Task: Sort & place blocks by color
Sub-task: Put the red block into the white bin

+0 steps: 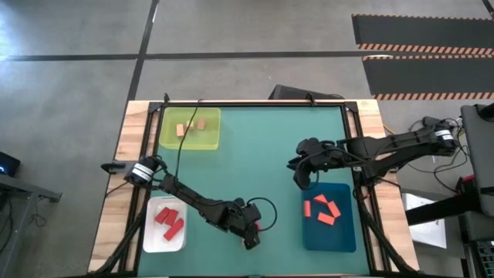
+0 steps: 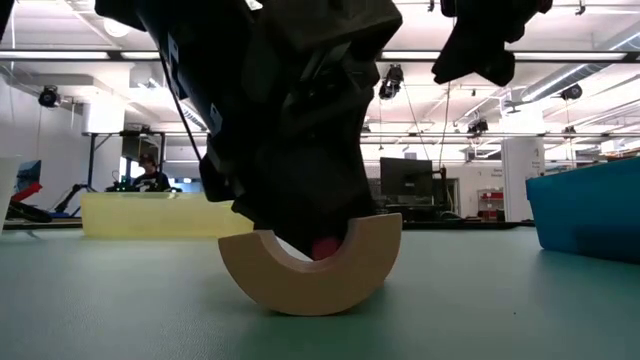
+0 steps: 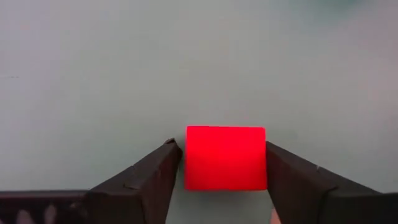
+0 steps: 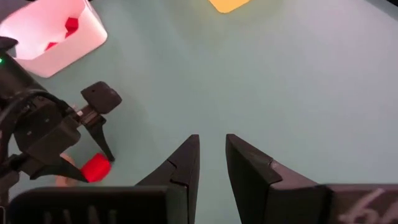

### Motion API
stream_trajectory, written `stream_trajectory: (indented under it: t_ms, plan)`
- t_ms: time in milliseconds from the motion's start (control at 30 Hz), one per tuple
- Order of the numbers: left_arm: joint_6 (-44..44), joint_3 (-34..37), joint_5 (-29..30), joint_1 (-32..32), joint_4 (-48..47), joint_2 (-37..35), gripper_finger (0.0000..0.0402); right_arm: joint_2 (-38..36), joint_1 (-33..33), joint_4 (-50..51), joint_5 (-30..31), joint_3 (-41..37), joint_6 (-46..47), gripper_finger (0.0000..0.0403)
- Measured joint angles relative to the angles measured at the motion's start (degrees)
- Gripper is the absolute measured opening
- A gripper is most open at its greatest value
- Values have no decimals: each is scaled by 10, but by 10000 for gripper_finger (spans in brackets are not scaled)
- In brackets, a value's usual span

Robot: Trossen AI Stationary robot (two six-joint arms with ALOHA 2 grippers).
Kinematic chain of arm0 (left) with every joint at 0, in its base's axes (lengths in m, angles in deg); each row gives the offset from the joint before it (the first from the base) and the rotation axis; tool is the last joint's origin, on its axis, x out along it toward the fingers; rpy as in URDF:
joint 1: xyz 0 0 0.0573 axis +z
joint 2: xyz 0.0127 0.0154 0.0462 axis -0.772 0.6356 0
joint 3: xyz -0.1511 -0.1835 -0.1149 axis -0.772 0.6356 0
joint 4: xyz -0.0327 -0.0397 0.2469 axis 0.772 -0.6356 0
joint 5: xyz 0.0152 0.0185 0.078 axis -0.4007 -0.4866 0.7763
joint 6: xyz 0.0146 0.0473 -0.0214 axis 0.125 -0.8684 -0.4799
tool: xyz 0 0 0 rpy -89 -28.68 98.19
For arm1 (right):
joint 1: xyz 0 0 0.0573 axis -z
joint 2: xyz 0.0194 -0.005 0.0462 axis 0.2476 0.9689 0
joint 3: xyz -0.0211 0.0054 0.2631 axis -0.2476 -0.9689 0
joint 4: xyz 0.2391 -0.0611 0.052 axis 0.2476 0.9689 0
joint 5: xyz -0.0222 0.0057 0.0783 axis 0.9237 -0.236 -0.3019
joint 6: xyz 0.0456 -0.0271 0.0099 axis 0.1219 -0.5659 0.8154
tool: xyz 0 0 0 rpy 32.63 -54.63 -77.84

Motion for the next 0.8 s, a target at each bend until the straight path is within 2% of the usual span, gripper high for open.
stream_trajectory:
  t_ms: [200,467,800]
  plan:
    - [0,1,3,0,-4,0,160,20,0,0,-2,0,0,68]
    - [1,2,1,1,-7,-4,174,36,0,-2,-6,0,0,68]
    - [-2,4,-4,10,-98,-65,166,31,0,-3,-6,0,5,68]
